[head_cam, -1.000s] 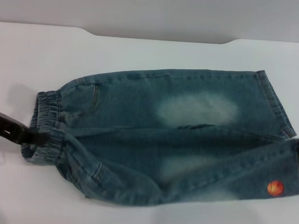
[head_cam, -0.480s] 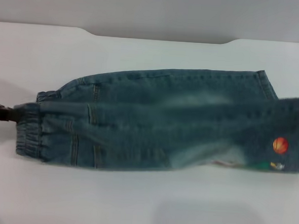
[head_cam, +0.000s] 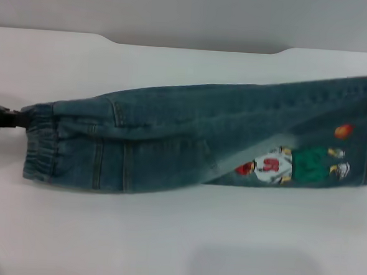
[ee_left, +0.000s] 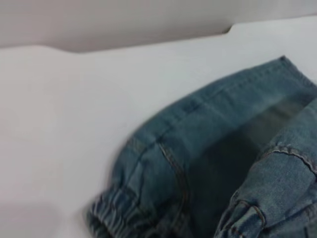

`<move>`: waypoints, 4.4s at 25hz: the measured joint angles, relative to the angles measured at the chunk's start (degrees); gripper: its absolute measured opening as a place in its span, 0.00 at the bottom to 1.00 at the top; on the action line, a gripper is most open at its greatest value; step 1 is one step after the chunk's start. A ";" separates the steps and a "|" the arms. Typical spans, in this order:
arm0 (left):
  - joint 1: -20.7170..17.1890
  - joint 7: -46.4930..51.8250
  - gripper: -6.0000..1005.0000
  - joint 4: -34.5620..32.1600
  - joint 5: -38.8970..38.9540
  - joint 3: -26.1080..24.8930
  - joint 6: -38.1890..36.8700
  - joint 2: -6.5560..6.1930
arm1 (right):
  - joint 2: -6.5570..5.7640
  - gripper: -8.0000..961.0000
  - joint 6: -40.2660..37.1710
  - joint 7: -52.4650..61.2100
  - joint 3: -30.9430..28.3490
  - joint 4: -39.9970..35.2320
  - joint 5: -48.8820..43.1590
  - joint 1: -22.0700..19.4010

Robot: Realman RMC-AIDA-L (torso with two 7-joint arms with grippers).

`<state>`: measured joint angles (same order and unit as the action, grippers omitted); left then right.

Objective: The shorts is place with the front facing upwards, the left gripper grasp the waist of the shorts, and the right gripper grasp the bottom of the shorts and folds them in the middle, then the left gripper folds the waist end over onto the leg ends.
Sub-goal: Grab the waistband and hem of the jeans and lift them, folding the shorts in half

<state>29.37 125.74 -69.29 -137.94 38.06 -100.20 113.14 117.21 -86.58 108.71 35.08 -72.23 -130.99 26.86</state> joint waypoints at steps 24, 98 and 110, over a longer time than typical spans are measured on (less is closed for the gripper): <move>1.25 -2.17 0.03 0.70 3.66 0.08 4.25 0.83 | 0.63 0.04 2.28 -1.24 -0.04 -0.74 8.30 -0.37; -1.27 -1.56 0.08 6.59 2.98 5.34 22.01 3.22 | 1.53 0.08 32.97 -3.07 8.42 19.41 8.21 2.67; -1.24 -1.67 0.08 6.63 2.93 5.68 22.71 3.11 | 1.44 0.10 33.63 -3.03 8.94 20.05 8.21 3.28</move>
<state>28.13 124.07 -62.66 -135.01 43.74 -77.49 116.25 118.65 -52.94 105.68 44.02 -52.18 -122.78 30.15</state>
